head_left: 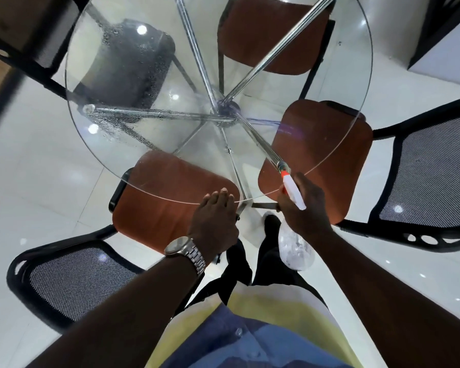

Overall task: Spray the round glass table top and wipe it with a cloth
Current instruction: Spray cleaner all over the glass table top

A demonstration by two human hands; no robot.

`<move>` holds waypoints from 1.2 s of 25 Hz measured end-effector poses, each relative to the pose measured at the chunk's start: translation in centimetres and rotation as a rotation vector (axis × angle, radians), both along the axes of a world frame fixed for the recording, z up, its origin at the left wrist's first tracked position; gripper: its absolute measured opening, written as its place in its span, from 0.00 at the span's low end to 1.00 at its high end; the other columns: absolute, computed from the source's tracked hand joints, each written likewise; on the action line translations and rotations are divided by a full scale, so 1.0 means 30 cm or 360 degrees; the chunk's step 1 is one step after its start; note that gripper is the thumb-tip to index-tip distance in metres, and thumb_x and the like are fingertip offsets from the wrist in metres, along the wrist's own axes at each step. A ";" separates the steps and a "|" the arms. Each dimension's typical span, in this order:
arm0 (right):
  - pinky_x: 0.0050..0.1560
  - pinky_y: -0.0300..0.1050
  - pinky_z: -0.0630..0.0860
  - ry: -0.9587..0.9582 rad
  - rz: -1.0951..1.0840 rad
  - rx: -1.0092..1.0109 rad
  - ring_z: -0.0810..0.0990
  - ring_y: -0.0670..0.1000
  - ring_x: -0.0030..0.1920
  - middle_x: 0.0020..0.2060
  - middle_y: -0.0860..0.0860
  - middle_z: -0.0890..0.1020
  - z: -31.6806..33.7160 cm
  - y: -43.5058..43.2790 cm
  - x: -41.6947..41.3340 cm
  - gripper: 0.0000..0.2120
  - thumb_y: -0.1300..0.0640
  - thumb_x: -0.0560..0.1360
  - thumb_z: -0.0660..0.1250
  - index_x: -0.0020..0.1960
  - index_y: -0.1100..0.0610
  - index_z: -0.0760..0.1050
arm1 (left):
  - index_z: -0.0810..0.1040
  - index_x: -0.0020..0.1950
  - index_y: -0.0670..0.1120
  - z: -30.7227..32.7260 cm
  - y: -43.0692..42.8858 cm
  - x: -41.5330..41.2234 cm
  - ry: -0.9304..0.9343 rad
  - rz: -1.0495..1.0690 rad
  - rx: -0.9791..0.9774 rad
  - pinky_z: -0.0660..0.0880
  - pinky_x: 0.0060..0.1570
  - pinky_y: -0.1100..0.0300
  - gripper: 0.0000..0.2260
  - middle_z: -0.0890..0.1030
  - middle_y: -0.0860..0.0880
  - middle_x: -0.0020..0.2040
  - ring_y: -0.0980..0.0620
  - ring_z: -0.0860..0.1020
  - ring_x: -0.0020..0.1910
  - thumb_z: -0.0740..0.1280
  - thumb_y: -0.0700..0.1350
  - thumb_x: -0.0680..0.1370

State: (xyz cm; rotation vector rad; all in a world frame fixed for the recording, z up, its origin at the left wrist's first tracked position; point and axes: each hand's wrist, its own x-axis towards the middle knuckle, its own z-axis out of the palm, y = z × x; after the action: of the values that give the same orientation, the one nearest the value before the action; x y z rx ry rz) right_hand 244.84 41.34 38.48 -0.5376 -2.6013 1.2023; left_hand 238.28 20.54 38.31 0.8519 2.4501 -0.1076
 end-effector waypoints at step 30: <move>0.61 0.54 0.80 -0.0769 0.0280 -0.0211 0.82 0.57 0.53 0.54 0.53 0.84 0.248 0.436 -0.452 0.15 0.56 0.74 0.72 0.60 0.57 0.83 | 0.58 0.82 0.43 0.115 0.276 -0.283 -0.0140 0.0463 0.0154 0.56 0.80 0.50 0.39 0.59 0.43 0.83 0.43 0.59 0.82 0.68 0.57 0.77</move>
State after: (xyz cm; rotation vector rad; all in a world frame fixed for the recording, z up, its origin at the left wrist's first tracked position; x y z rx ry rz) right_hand 231.30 54.42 45.92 -0.7142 -3.0356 1.4610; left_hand 229.81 28.83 41.75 0.5185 2.4820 0.1521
